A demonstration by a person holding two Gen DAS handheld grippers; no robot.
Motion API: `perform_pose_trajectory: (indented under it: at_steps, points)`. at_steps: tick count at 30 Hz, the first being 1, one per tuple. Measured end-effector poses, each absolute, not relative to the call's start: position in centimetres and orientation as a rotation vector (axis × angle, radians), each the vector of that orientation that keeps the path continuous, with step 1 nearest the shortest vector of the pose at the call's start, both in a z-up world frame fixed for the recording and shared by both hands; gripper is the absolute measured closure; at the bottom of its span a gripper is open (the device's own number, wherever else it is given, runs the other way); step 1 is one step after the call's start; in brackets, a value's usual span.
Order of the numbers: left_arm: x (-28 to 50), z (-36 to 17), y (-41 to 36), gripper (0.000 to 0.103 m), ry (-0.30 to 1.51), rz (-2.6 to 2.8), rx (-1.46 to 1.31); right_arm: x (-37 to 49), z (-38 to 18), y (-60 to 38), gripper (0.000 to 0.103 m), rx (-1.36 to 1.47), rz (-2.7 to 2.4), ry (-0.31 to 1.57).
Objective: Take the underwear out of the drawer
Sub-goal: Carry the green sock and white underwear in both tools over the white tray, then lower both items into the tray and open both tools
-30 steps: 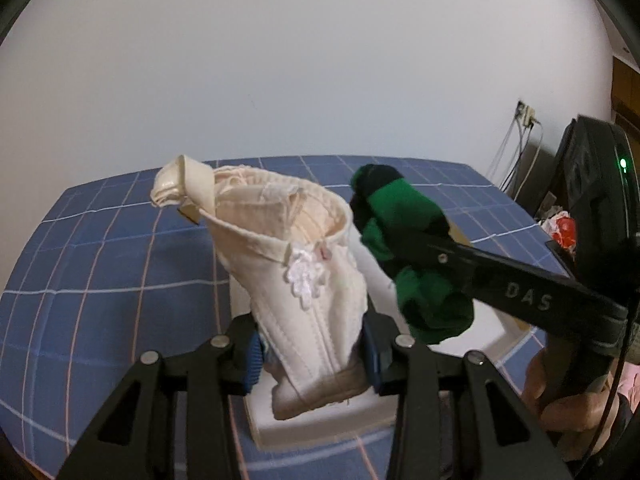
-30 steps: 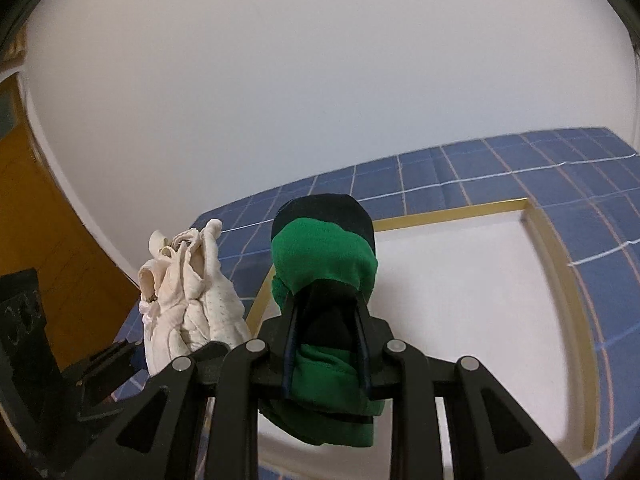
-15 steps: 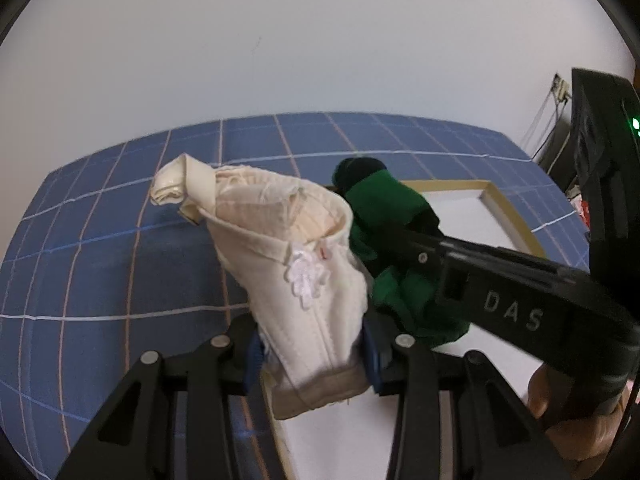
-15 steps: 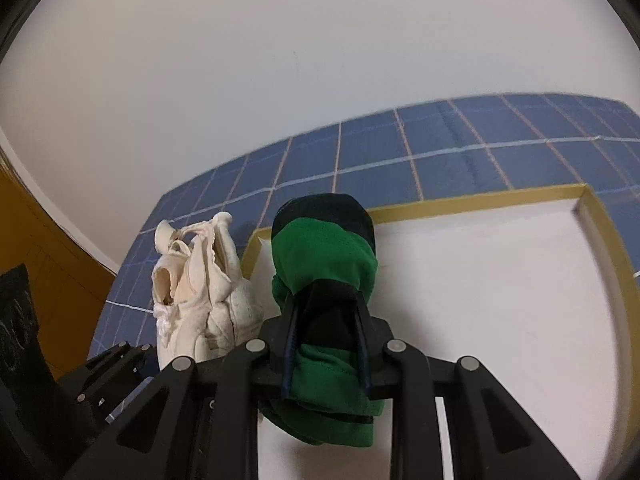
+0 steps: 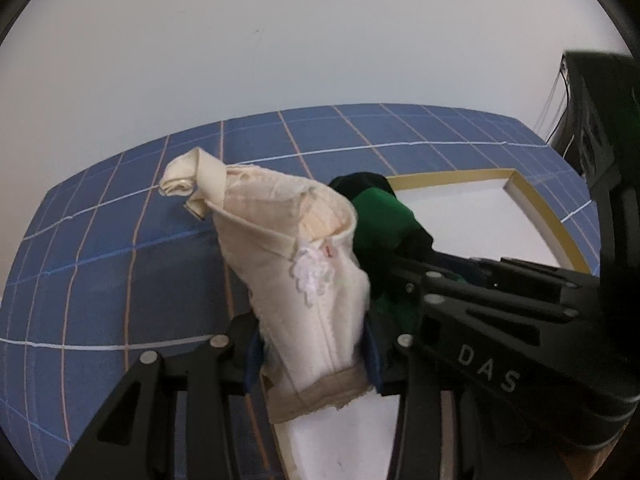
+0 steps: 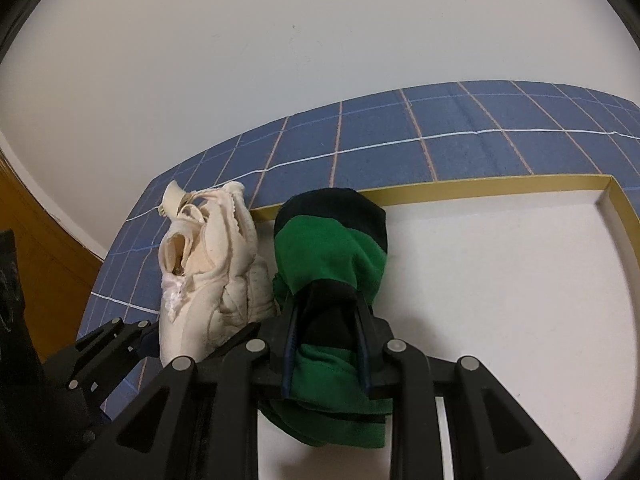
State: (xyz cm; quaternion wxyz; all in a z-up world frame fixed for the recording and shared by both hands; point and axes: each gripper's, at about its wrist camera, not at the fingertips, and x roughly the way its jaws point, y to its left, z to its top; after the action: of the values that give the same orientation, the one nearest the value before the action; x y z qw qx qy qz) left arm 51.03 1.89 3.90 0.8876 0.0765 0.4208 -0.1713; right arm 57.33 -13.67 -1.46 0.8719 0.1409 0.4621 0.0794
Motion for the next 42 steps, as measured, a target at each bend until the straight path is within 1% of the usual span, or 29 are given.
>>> perform_pose_trajectory:
  at_steps: [8, 13, 16, 18, 29, 30, 32, 37, 38, 39, 40, 41, 42]
  points:
    - [51.2, 3.4, 1.2, 0.059, 0.868, -0.331, 0.191, 57.9, -1.8, -13.4, 0.074, 0.280, 0.152, 0.983]
    - [51.1, 3.3, 0.9, 0.056, 0.861, -0.303, 0.222, 58.1, -2.1, -13.3, 0.072, 0.275, 0.144, 0.996]
    - [51.2, 3.3, 1.0, 0.054, 0.866, -0.301, 0.217, 58.0, -2.3, -13.7, 0.066, 0.296, 0.137, 1.000]
    - [51.1, 3.2, 0.8, 0.053, 0.867, -0.300, 0.225, 57.9, -2.5, -14.2, 0.053, 0.322, 0.128, 1.004]
    - [50.4, 3.1, 0.8, 0.050, 0.845, -0.291, 0.247, 57.7, -2.7, -14.4, 0.052, 0.337, 0.126, 0.997]
    - [50.3, 3.1, 0.8, 0.048, 0.843, -0.296, 0.246, 57.6, -2.7, -14.5, 0.051, 0.337, 0.119, 0.994]
    - [50.1, 3.2, 0.9, 0.044, 0.838, -0.310, 0.233, 57.2, -2.3, -14.7, 0.051, 0.342, 0.100, 0.964]
    - [49.5, 3.4, 1.0, 0.043, 0.803, -0.298, 0.223, 56.3, -1.1, -14.5, 0.051, 0.324, 0.111, 0.873]
    - [49.3, 3.5, 1.1, 0.036, 0.788, -0.273, 0.223, 56.1, -0.9, -14.6, 0.051, 0.325, 0.111, 0.858]
    - [49.3, 3.7, 1.3, 0.016, 0.777, -0.225, 0.221, 56.0, -0.8, -14.7, 0.051, 0.328, 0.110, 0.846]
    - [49.2, 4.1, 1.8, 0.003, 0.757, -0.160, 0.204, 56.0, -0.7, -14.8, 0.051, 0.331, 0.114, 0.845]
    - [49.1, 4.3, 2.1, 0.000, 0.743, -0.135, 0.185, 56.1, -0.8, -14.7, 0.051, 0.331, 0.119, 0.849]
    - [49.0, 4.4, 2.5, 0.000, 0.734, -0.128, 0.161, 56.2, -0.8, -14.7, 0.050, 0.328, 0.121, 0.851]
